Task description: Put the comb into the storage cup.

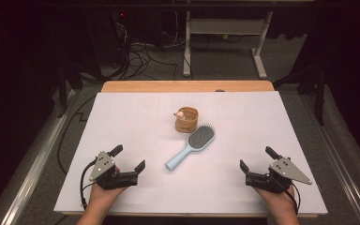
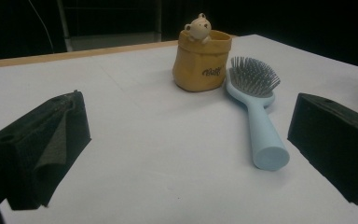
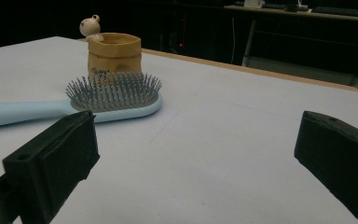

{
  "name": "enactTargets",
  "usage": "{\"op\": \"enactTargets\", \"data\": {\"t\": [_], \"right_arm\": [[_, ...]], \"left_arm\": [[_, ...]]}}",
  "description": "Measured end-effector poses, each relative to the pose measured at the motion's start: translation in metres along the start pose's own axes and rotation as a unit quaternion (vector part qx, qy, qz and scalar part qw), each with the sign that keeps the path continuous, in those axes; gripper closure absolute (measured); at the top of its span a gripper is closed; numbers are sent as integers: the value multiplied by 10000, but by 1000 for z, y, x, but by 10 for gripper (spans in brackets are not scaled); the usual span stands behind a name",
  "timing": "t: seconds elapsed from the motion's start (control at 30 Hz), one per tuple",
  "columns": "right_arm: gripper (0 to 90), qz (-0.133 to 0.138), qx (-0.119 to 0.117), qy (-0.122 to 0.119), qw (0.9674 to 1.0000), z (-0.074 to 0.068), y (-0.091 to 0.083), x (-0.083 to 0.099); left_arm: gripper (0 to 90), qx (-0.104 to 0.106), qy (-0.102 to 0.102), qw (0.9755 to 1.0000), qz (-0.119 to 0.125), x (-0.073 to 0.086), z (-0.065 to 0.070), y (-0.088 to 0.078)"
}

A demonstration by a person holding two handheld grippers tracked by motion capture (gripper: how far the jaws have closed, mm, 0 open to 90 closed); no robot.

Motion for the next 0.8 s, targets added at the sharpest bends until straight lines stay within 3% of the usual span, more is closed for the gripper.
{"op": "enactTargets", "data": {"t": [0.8], "right_arm": [[3, -15, 14, -10, 10000, 0, 0, 0]], "left_arm": [[1, -19, 1, 10000, 38, -2, -2, 0]]}}
Point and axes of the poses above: each handheld gripper's, and its own axes: y roughly forward along the jaws, x roughly out of its underside, z roughly to its right, the point moved 9 cm from there along y, roughly forward along the jaws, and after that the axes turned 3 degrees about -z, right-handed, at the moved point
